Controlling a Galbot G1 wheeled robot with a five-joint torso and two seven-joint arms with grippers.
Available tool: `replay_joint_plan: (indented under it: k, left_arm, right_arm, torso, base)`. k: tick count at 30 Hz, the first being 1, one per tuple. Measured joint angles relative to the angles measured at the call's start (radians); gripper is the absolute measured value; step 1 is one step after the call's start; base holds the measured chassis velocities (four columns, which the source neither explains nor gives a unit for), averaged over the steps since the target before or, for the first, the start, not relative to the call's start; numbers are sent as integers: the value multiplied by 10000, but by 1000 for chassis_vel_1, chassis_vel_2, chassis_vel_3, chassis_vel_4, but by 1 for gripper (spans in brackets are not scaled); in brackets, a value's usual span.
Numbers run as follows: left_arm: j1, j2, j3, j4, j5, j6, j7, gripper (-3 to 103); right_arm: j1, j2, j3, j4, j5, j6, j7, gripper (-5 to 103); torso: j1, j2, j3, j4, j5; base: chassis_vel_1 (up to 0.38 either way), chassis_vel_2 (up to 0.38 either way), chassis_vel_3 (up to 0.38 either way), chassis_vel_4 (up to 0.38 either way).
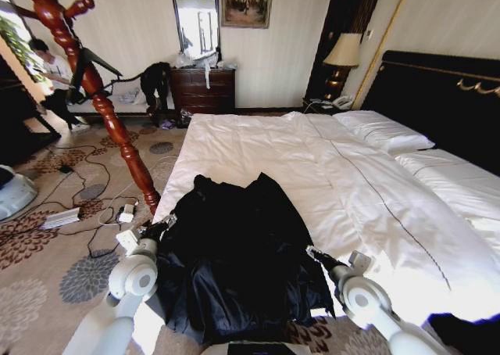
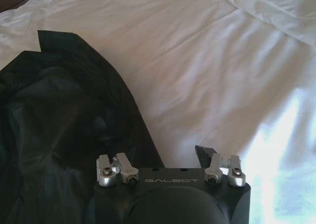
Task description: Pick up the clothes from the bed and hang them on the clothes hanger.
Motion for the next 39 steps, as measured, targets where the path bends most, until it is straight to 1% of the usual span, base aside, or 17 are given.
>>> replay_joint_plan:
  k: [1,2,3,4,5,8,11,14,15,17,20,26,29,32,36,38,39]
  left_arm:
    - [0,0,0,0,0,0,0,100]
    - [-7,14,-125,38,-66,0,-15,100]
    - [-41,38,-310,97,-200,14,-89,100]
    - [-41,38,-310,97,-200,14,-89,100]
    - [-73,57,-462,131,-387,83,-227,100]
    - [-193,114,-934,208,-1465,499,-841,100]
    - [-204,172,-1155,357,-1630,599,-1066,100]
    - [-72,192,-1381,447,-1648,649,-1181,100]
    - [-72,192,-1381,447,-1648,649,-1181,100]
    - [37,161,-1497,471,-1603,655,-1237,100]
    - [148,122,-1635,473,-1568,658,-1307,100]
    - [170,118,-1824,471,-1587,666,-1381,100]
    - [229,106,-1911,472,-1593,670,-1406,100]
    - [275,105,-1950,470,-1593,671,-1406,100]
    - [243,117,-1907,553,-1578,670,-1399,100]
    - [227,114,-1880,560,-1575,671,-1398,100]
    - [210,108,-1839,564,-1571,670,-1397,100]
  right_arm:
    - [0,0,0,0,0,0,0,73]
    - [-74,-2,-3,65,-17,0,1,68]
    - [-135,-2,-27,94,-70,0,1,57]
    - [-135,-2,-27,94,-70,0,1,57]
    - [-179,-3,-62,99,-148,8,-5,57]
    - [-308,-66,-141,113,-451,84,-24,40]
    - [-357,-131,-141,181,-506,100,-9,35]
    - [-382,-271,-86,325,-615,158,-69,19]
    - [-382,-271,-86,325,-615,158,-69,19]
    - [-354,-408,-3,396,-825,263,-414,8]
    - [-239,-681,116,719,-651,403,-812,1]
    - [-237,-1095,153,1246,-434,335,-897,0]
    - [-210,-1078,223,1090,-455,167,-445,-3]
    - [-231,-995,274,1020,-172,88,-52,1]
    - [-198,-870,290,829,192,32,572,22]
    - [-170,-843,291,791,204,66,686,22]
    - [-160,-826,306,762,203,113,775,28]
  torso:
    - [0,0,0,0,0]
    - [0,0,0,-1,0]
    - [0,0,0,0,0]
    - [0,0,0,0,0]
    - [0,0,0,0,1]
    - [0,0,0,-1,1]
    - [0,0,0,-1,2]
    - [0,0,0,0,0]
    - [0,0,0,0,0]
    - [-1,0,0,-1,2]
    - [0,-1,0,2,1]
    - [0,0,0,1,-1]
    - [0,0,0,0,2]
    - [0,-1,0,0,4]
    - [0,0,0,-1,3]
    - [0,0,0,-1,2]
    - [0,-1,1,-1,3]
  base:
    - [0,0,0,0]
    - [0,0,0,0]
    - [0,0,0,0]
    - [0,0,0,0]
    - [0,0,0,0]
    - [0,0,0,0]
    - [0,0,0,0]
    - [0,0,0,0]
    - [0,0,0,0]
    - [0,0,0,0]
    - [0,0,0,0]
    - [0,0,0,0]
    - [0,0,0,0]
    - [0,0,0,0]
    - [0,0,0,0]
    - [0,0,0,0]
    - [0,0,0,0]
